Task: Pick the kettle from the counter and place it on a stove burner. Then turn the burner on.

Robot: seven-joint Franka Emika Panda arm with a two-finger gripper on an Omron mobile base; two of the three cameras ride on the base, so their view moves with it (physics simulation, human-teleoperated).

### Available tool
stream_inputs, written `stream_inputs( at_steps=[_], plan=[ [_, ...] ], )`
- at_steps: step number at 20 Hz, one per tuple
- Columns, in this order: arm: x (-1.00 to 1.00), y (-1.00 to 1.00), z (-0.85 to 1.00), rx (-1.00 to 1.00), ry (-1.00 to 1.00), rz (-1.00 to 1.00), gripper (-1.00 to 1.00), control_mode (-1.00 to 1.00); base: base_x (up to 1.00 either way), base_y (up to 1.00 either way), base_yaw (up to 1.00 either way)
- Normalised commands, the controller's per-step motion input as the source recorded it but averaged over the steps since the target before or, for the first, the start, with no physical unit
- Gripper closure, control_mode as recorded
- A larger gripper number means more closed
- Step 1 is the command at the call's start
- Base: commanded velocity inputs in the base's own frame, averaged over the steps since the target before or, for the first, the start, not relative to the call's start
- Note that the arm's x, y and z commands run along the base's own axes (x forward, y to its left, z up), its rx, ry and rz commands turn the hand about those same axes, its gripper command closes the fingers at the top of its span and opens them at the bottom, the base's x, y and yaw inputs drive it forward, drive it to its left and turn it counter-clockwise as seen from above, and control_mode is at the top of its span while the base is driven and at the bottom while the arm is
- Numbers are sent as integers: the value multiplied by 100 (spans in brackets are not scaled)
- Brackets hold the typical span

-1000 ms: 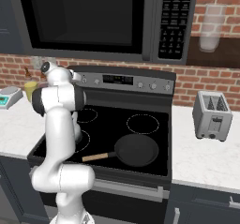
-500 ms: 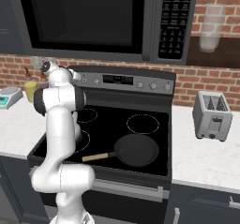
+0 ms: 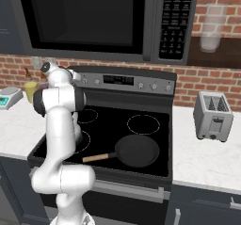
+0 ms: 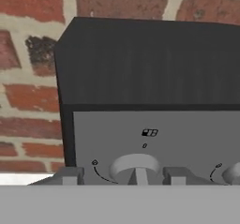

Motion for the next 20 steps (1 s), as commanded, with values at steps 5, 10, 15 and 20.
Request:
stream_inputs(
  at_steps=[5, 10, 15, 20],
  plan=[
    [0, 0, 0, 0, 0, 0, 100, -100, 0, 0, 0],
    [0, 0, 0, 0, 0, 0, 100, -100, 0, 0, 0],
    [0, 0, 0, -6, 0, 4, 100, -100, 0, 0, 0],
    [0, 0, 0, -24, 0, 15, 100, -100, 0, 0, 0]
  ],
)
